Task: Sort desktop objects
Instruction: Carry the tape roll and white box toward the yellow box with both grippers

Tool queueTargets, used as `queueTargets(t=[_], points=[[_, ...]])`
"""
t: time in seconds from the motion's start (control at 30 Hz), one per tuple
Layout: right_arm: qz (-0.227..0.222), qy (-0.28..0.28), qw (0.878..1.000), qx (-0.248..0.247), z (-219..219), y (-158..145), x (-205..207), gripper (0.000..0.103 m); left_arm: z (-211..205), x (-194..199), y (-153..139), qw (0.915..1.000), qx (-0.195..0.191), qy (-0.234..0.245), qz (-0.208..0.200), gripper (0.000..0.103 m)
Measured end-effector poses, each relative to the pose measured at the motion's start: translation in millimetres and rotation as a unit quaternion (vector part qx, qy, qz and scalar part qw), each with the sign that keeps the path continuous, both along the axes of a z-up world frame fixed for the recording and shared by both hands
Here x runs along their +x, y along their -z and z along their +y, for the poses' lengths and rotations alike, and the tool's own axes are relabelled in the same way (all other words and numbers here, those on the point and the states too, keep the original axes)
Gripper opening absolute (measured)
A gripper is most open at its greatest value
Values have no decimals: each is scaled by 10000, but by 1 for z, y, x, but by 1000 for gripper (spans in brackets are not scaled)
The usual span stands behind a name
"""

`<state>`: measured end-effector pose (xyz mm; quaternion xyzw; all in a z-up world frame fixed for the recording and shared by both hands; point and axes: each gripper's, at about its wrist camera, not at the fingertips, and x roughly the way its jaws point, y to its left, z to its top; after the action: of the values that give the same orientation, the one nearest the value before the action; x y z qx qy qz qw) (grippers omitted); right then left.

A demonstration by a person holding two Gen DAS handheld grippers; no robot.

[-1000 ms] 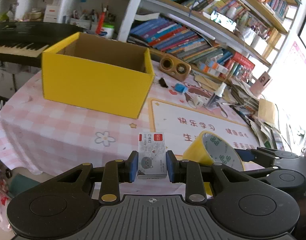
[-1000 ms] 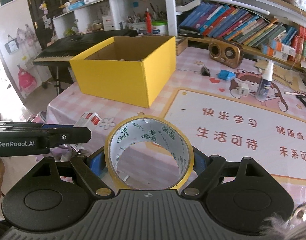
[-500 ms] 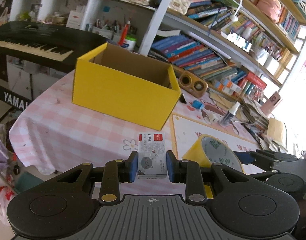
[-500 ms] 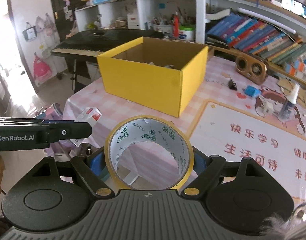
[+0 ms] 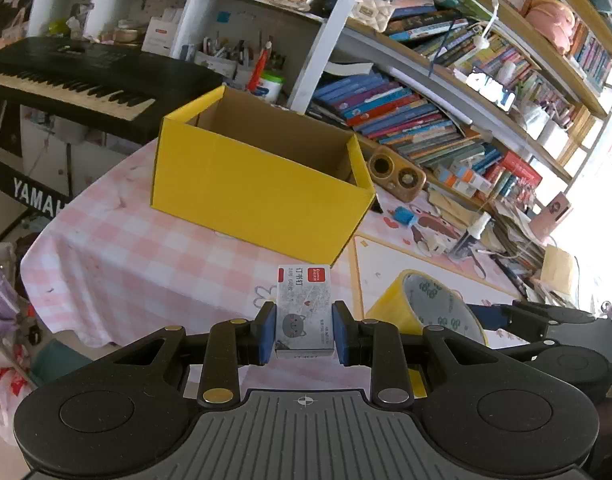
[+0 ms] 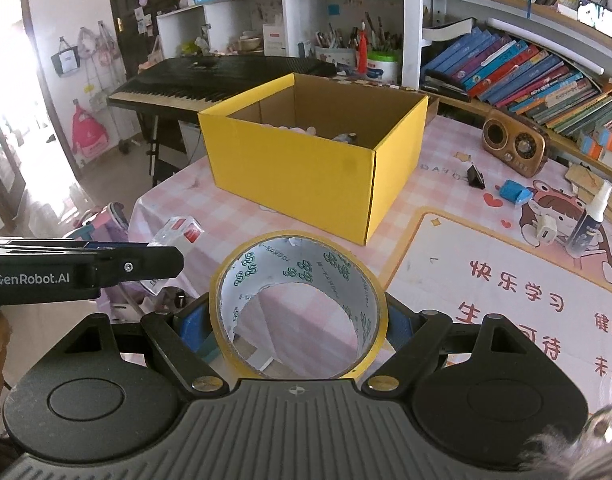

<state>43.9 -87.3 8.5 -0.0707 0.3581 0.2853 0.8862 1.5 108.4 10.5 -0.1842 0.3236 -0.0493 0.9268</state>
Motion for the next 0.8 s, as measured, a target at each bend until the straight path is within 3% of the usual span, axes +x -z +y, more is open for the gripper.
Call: queueTargets(t=[0.4, 0.8], points=[[-59, -6, 9998, 182, -4, -6, 32, 83, -2, 35, -12, 9998, 67, -151, -135, 28], [-537, -18, 9965, 639, -12, -43, 112, 83, -5, 101, -40, 9966, 474, -389, -559, 28]])
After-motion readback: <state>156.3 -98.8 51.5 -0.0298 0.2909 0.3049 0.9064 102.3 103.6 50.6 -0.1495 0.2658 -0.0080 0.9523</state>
